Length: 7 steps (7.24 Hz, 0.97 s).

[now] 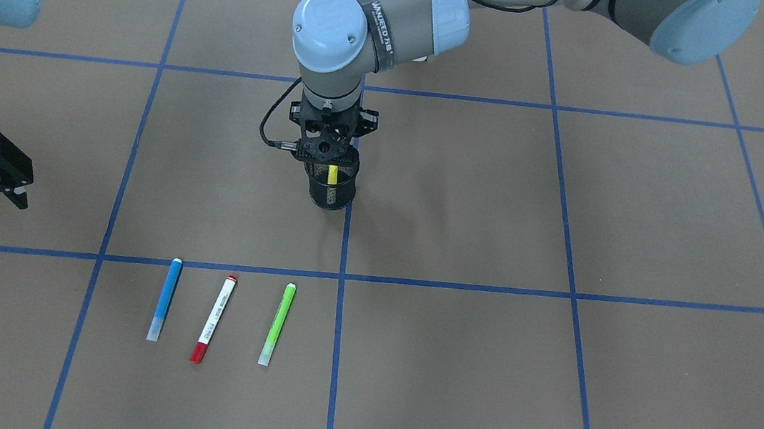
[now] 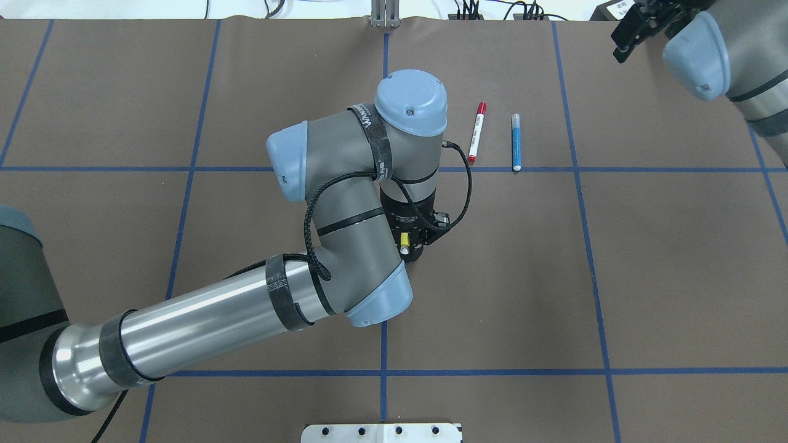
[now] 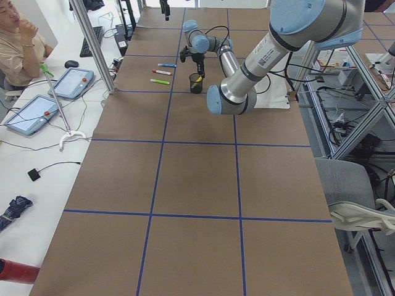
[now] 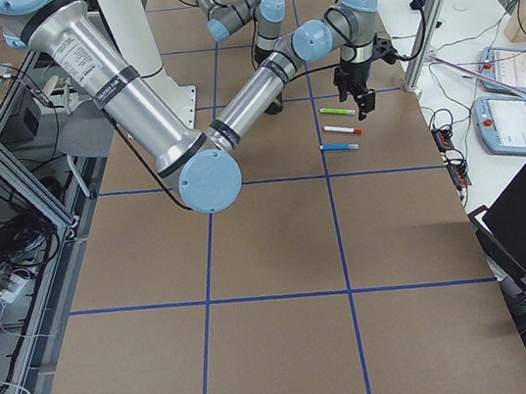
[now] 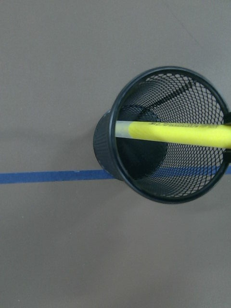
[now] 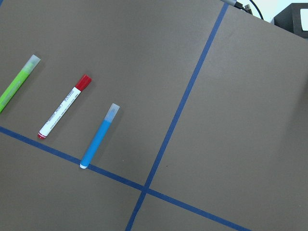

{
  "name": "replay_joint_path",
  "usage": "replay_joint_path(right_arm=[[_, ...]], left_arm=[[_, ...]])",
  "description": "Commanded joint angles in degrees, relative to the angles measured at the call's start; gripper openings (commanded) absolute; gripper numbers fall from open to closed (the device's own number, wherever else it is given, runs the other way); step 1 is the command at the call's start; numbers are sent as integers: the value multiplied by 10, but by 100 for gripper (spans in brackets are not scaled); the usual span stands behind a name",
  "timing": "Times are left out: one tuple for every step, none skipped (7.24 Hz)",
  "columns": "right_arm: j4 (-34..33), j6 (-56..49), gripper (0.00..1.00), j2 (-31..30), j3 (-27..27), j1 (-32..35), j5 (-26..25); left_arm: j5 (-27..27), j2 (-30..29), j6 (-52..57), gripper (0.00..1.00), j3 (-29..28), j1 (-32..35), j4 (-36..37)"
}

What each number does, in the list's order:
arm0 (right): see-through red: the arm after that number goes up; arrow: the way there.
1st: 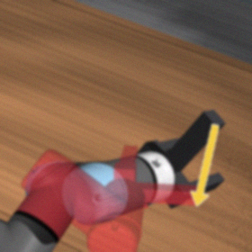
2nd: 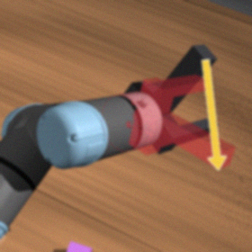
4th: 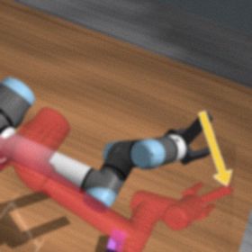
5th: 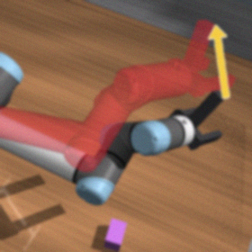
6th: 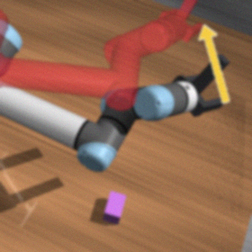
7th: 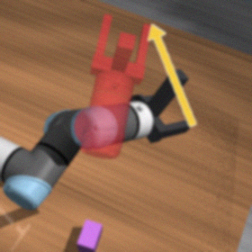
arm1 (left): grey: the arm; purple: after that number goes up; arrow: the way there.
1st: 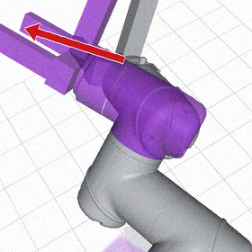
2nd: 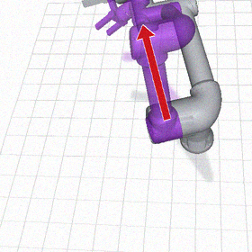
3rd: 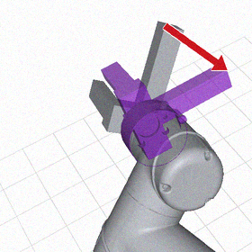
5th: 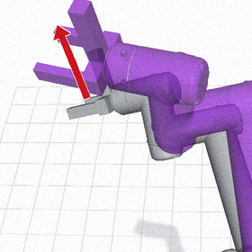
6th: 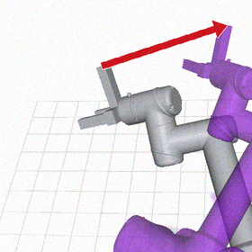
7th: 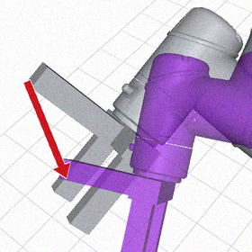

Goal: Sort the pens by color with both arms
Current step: 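Lower the left gripper into the cup and close on the yellow highlighter, then lift the yellow highlighter out of the cup with the left gripper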

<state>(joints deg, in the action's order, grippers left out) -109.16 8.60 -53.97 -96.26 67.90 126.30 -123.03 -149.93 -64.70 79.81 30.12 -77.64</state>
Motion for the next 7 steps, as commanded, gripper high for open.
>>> replay_joint_path(right_arm=[[0, 3, 100, 2, 0, -1, 0], [0, 3, 100, 2, 0, -1, 0], [1, 4, 100, 3, 0, -1, 0], [1, 4, 100, 3, 0, -1, 0], [1, 4, 100, 3, 0, -1, 1], [1, 4, 100, 3, 0, -2, 0], [3, 4, 100, 3, 1, -2, 0]], left_arm=[[-14, 0, -25, 4, 27, 8, 2], [-13, 0, -27, 2, 49, 17, 2], [-12, 3, -27, 2, 74, 25, 3], [-12, 5, -28, 2, 104, 38, 4], [-12, 5, -29, 2, 130, 46, 4], [-3, 4, -59, 1, 142, 49, -1], [33, 3, -65, 1, 164, 50, -5]])
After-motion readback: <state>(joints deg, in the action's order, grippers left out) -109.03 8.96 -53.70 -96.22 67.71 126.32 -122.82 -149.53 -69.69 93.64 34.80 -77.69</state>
